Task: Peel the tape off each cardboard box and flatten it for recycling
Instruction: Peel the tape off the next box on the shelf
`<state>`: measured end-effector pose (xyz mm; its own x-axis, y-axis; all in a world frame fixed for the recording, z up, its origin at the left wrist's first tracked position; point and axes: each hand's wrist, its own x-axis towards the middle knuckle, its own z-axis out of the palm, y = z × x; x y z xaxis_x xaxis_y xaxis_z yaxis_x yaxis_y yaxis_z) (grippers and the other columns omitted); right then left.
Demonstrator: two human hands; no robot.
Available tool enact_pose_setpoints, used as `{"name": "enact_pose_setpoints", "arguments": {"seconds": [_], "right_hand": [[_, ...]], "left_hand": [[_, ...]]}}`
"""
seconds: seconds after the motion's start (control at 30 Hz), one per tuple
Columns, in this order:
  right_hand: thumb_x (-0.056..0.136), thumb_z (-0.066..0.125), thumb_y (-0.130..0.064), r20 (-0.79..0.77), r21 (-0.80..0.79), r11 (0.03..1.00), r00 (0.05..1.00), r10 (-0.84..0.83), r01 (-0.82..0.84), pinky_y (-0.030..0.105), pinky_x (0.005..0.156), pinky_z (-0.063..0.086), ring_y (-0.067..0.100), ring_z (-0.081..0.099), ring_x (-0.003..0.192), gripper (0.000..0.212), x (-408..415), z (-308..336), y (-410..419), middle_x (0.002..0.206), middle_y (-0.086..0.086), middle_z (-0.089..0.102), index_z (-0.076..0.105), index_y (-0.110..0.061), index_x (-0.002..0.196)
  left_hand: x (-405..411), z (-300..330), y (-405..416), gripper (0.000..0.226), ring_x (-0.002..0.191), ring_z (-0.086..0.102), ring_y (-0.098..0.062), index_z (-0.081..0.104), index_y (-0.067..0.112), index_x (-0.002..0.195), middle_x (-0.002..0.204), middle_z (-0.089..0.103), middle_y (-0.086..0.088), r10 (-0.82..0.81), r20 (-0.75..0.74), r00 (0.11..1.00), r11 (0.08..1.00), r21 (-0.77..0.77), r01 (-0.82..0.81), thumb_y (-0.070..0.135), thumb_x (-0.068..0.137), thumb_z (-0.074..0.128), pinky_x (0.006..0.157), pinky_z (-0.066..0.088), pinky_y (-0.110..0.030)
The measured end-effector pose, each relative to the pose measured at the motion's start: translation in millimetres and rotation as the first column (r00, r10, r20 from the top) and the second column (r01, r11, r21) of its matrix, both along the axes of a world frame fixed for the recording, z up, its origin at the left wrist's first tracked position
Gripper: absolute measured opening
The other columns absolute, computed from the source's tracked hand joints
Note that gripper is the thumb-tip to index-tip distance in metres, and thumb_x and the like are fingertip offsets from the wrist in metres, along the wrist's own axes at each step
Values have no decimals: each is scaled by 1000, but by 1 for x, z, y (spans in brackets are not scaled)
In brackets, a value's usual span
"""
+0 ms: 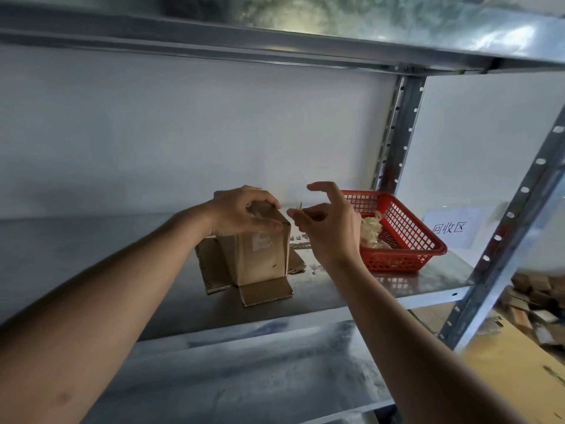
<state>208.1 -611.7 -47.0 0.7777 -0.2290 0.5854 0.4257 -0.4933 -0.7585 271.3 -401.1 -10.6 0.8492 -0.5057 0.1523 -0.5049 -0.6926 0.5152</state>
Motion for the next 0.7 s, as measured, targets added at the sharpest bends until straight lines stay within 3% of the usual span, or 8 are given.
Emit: {"name": "enact_pose_setpoints", "arguments": {"seconds": [0.1, 0.2, 0.27, 0.37, 0.47, 0.53, 0.6, 0.7], "right_hand": [[82, 88, -30, 75, -134, 986, 993, -87, 96, 12, 67, 50, -3, 71, 73, 20, -4, 9, -22, 80, -10, 79, 80, -23, 98], [92, 78, -20, 148, -302, 931, 975, -165, 204, 31, 77, 58, 15, 72, 83, 12, -8, 14, -47, 95, 1, 80, 82, -16, 103], [97, 69, -6, 155, -382, 877, 956, -250, 291, 36, 73, 58, 23, 68, 81, 12, -8, 12, -66, 101, 10, 76, 81, -10, 99], [97, 64, 1, 56, -482, 806, 930, -362, 343, 41, 76, 61, 26, 64, 82, 16, -6, 9, -90, 108, 14, 69, 74, -5, 86], [97, 69, -7, -65, -586, 762, 922, -382, 274, 47, 95, 60, 27, 67, 100, 14, -5, 6, -102, 122, 14, 67, 77, -5, 108], [96, 70, -9, -121, -624, 748, 917, -380, 228, 43, 94, 60, 23, 68, 96, 16, -4, 3, -107, 119, 11, 71, 77, -7, 111], [96, 70, -11, -150, -592, 773, 912, -383, 228, 34, 80, 61, 16, 65, 82, 26, -4, -1, -110, 115, 9, 75, 76, -12, 122], [97, 69, -10, -141, -543, 811, 928, -345, 218, 17, 56, 42, 7, 57, 68, 36, -2, -6, -111, 112, 8, 76, 70, -16, 133]], "left_hand": [[-1, 2, -19, 59, 118, 53, -2, 63, 57, 118, 126, 56, 26, -14, 14, 1000, 999, 34, 14, 87, 67, 66, 95, 42, -31], [-3, 5, -36, 63, 120, 53, -3, 62, 58, 118, 127, 55, 26, -31, -2, 1000, 998, 53, 31, 90, 63, 63, 102, 44, -36], [-5, 7, -48, 66, 121, 53, -4, 62, 57, 119, 127, 56, 26, -43, -8, 999, 997, 63, 44, 91, 62, 62, 107, 44, -42], [-8, 8, -67, 73, 122, 53, -8, 62, 52, 123, 129, 56, 24, -40, 6, 999, 996, 81, 39, 91, 62, 62, 111, 42, -47], [-9, 6, -85, 62, 122, 54, -12, 63, 45, 127, 130, 57, 18, -45, 1, 999, 997, 69, 44, 79, 75, 71, 107, 46, -44], [-9, 6, -91, 57, 121, 54, -11, 63, 45, 127, 130, 57, 17, -47, -9, 999, 997, 57, 47, 73, 78, 74, 103, 47, -39], [-9, 5, -93, 55, 121, 53, -11, 63, 45, 127, 130, 57, 16, -49, -11, 999, 997, 52, 50, 71, 80, 74, 100, 46, -36], [-11, 4, -92, 55, 122, 52, -13, 61, 45, 128, 130, 56, 15, -49, -14, 999, 997, 55, 50, 72, 81, 72, 100, 45, -36]]}}
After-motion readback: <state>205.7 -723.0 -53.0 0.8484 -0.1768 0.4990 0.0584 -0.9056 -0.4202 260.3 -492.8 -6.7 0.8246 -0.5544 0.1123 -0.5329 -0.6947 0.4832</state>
